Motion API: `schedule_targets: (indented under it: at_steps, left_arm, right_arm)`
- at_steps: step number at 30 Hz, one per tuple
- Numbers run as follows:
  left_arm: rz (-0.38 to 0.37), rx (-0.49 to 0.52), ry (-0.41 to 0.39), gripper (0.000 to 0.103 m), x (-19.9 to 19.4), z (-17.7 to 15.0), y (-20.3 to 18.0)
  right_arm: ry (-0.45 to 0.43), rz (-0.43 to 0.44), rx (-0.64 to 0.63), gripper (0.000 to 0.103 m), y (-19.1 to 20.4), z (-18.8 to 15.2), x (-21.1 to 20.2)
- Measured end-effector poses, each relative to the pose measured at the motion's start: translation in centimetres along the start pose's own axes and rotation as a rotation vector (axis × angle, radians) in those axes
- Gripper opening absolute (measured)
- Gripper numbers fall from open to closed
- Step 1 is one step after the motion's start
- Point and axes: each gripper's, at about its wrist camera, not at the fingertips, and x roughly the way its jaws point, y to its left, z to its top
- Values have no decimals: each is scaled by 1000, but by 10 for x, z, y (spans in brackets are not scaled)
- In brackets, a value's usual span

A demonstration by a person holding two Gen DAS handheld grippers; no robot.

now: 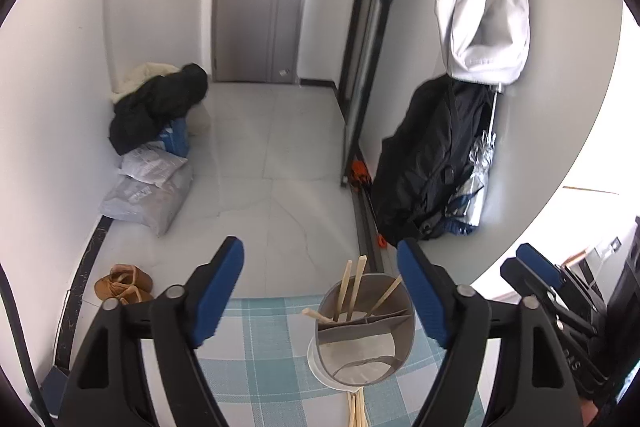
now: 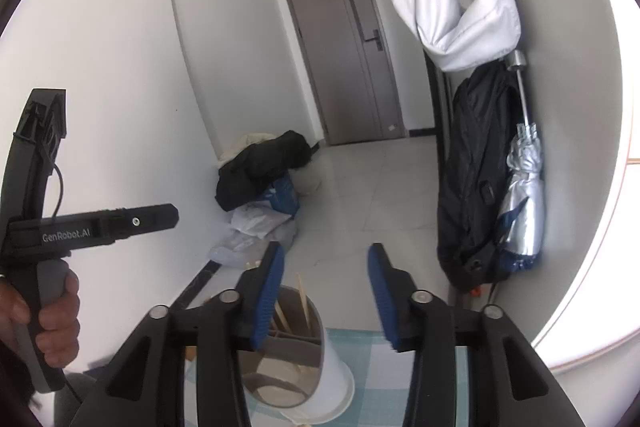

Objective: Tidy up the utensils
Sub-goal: 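Open both grippers to release the chopsticks into the holder, then move both open grippers down toward the chopstick pile beside the holder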

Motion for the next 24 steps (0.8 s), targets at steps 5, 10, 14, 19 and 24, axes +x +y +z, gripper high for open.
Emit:
schedule_targets:
  at_steps: [5, 10, 14, 19, 24]
  left_arm:
    - [36, 1, -60, 83, -19, -9, 1]
    - [64, 6, -104, 91, -32, -25, 0]
    - [76, 13, -113, 92, -37, -39, -1]
    - [59, 36, -94, 93, -38, -61, -1]
    - [57, 24, -87, 93, -34, -87, 3]
  right_arm:
    - [-20, -3, -1, 64, 10, -10, -19]
    - [-13, -7, -4, 66, 17, -23, -31]
    - [-9, -18, 0, 68, 21, -36, -39]
    - [-3, -30, 0, 72, 27, -53, -48]
    - [25, -74, -6, 80, 30, -79, -50]
